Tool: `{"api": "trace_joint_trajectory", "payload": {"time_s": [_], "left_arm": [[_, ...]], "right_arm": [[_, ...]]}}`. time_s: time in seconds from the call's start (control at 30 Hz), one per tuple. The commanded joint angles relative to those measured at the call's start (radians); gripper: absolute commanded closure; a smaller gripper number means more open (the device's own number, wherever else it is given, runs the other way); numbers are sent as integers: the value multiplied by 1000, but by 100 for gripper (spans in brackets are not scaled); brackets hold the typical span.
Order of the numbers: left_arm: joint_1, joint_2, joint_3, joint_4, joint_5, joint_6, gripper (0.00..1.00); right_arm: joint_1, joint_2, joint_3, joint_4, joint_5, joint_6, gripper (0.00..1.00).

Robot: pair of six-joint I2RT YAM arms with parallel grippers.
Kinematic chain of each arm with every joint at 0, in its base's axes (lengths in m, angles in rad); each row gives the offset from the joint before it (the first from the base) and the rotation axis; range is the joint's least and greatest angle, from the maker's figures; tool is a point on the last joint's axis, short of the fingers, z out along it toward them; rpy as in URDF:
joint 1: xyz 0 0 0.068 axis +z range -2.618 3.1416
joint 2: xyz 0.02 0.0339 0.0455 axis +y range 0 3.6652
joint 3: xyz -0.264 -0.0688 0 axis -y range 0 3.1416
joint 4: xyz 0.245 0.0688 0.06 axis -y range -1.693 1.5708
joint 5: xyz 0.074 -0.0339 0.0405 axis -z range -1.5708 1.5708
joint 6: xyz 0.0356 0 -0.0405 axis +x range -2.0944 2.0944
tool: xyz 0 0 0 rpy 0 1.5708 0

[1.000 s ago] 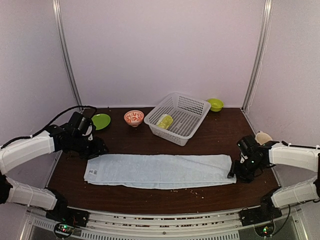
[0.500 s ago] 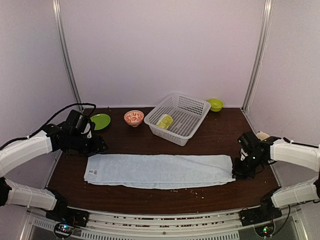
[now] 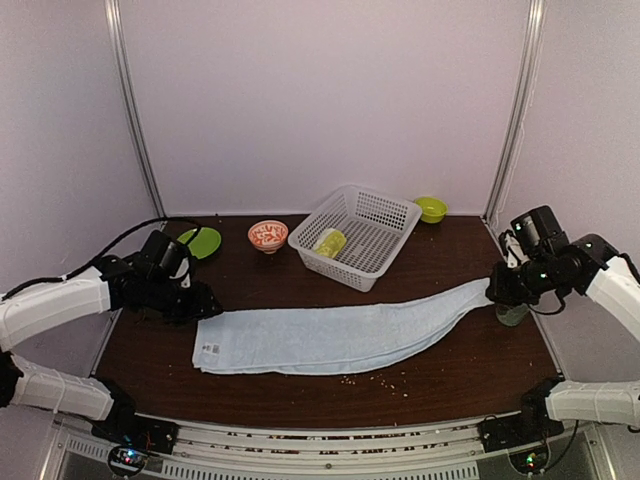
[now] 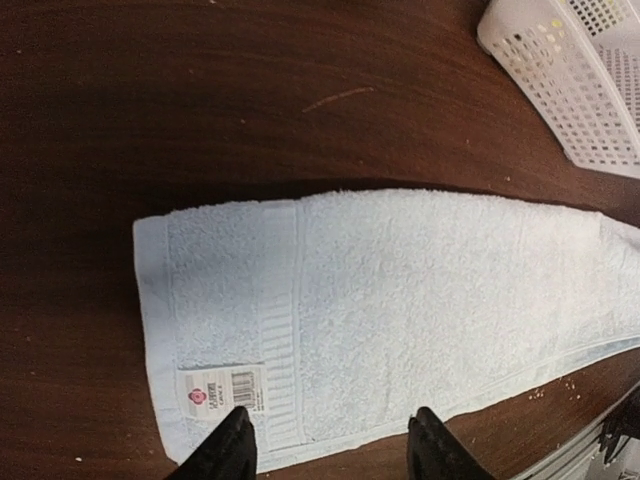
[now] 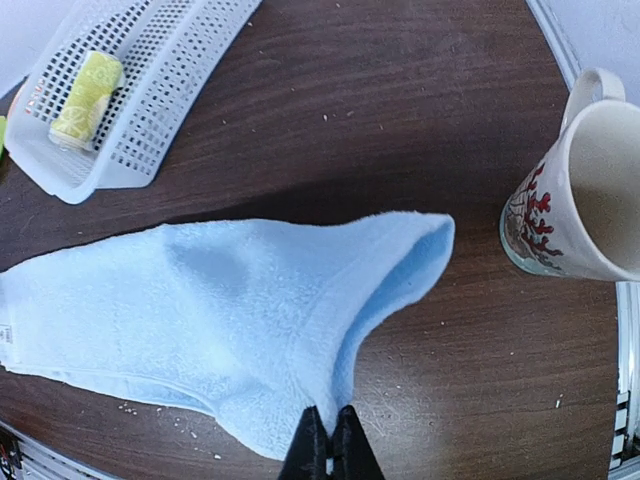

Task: Roll the towels
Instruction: Pick up the towel from the center of the board, then fold the towel at the center of the board.

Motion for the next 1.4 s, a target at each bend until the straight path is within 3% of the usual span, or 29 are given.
{"api": "trace_joint_trajectory", "payload": {"time_s": [0.0, 0.23, 0.43, 0.67, 1.13, 1.27, 1.37], "left_arm": [[-96, 78, 40, 79, 7, -32, 48], [-167, 153, 70, 96, 6, -58, 48], [-184, 204, 57, 135, 11, -52, 48], [-231, 420, 66, 175, 28, -24, 52], [-465, 622, 215, 221, 87, -79, 79], [-484, 598, 233, 206, 95, -91, 77], [-484, 534, 234, 166, 67, -86, 64]], "right_arm": [[1, -48, 85, -44, -32, -86, 100], [117, -27, 143, -35, -37, -46, 100], [118, -64, 29, -26, -15, -17, 100], [118, -163, -85, -3, -14, 41, 100], [118, -128, 240, -189, 167, -61, 100], [118, -114, 305, -197, 125, -78, 100], [145, -81, 302, -139, 42, -47, 100]]}}
